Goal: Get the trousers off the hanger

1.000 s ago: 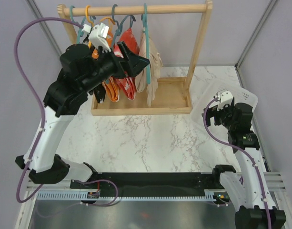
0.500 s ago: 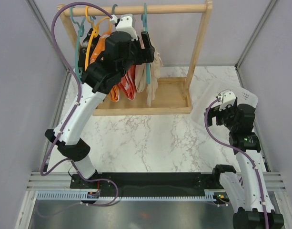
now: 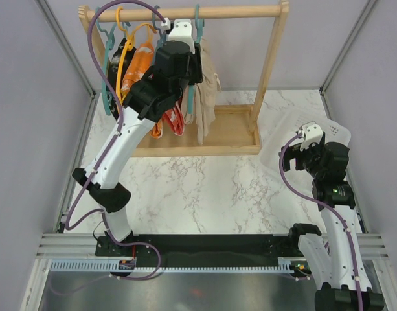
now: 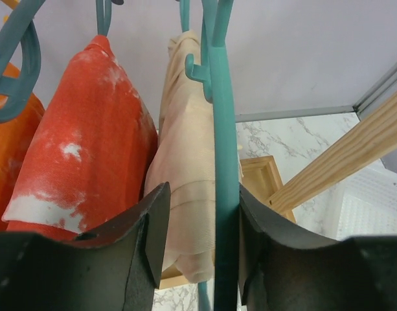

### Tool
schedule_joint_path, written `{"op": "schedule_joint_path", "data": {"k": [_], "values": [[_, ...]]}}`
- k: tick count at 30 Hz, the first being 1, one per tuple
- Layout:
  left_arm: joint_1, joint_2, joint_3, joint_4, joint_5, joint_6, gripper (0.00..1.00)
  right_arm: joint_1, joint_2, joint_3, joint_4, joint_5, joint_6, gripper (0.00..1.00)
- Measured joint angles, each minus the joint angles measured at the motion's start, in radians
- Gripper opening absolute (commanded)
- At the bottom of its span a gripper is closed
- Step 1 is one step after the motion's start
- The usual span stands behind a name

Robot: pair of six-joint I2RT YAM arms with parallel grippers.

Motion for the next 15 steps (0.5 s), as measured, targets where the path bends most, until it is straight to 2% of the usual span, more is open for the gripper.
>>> {"op": "schedule_joint_path", "data": {"k": [4,15], "values": [[0.000,0.021,0.020,-0.001,-0.005,0.031,0.02,-0.006,-0.001,-0.002,0.000,0.000,0.000,0.98],[-0.002,0.031,0.094,-0.033,0.041,0.040,0.02,-0.013,-0.001,-0.002,0.000,-0.001,0.000,0.98]]}}
